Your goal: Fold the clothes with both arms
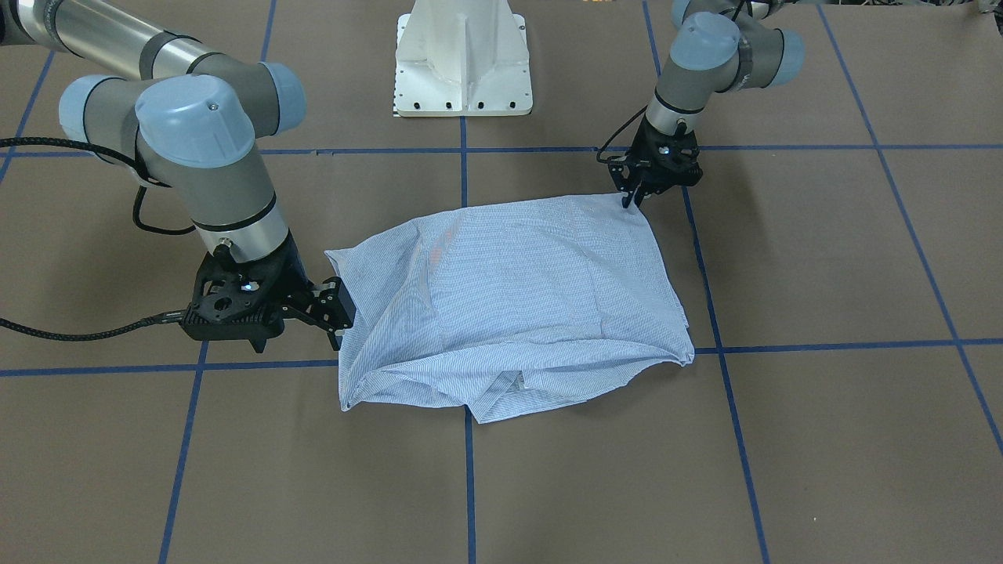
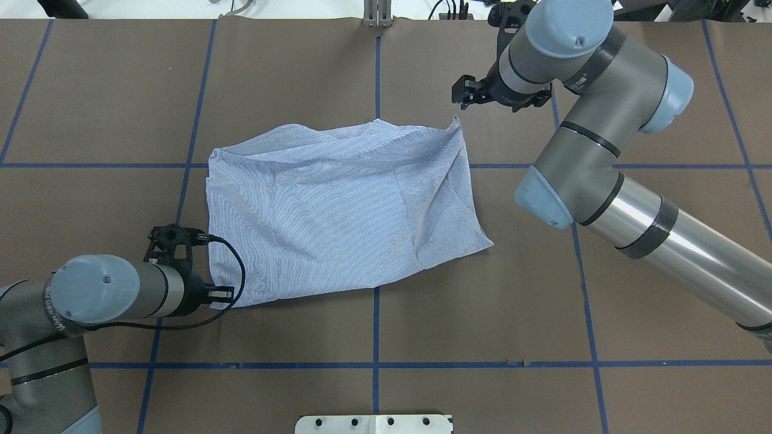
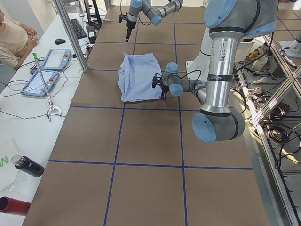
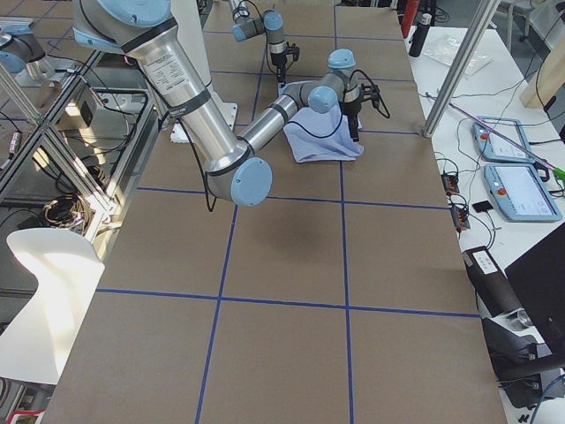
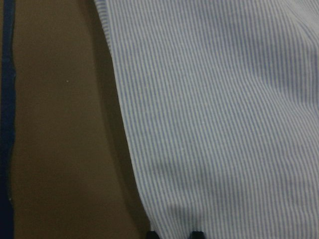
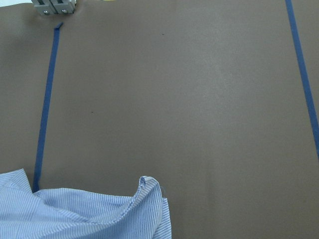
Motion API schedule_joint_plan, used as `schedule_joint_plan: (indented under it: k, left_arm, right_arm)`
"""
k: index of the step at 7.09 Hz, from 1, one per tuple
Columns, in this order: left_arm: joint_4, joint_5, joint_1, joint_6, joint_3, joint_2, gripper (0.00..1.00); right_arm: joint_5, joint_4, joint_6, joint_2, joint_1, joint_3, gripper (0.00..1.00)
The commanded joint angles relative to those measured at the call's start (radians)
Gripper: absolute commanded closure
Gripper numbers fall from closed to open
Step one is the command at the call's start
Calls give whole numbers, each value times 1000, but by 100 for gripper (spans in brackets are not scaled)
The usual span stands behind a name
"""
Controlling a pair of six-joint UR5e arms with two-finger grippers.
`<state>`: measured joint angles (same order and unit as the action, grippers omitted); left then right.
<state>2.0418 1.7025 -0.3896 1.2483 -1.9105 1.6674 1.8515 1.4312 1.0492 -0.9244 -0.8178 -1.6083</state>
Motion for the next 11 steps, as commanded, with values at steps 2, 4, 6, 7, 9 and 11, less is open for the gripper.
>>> schedule_joint_plan:
  k: [2,4,6,7,9,11]
  left_arm:
    - [-9,3,-21,-44,5,3,100]
    - [-12,3,-176,-215,57,9,100]
    - [-12,3,-355,-393,269,163,100]
    - [-2,3,-417,-429,439,275,100]
    - [82,-24,-483,-454,757,514,100]
    - [306,-20,-489,-446,1143,764,100]
  right_arm:
    - [0,-2,-2,-2,3,1,0]
    - [0,-2,-2,-2,6,2,0]
    - [0,-2,-2,-2,9,4,0]
    - [0,-2,-2,-4,12,5,0]
    - [-2,-9,0,-4,14,5,0]
    - [-2,-14,2,-1,16,2,0]
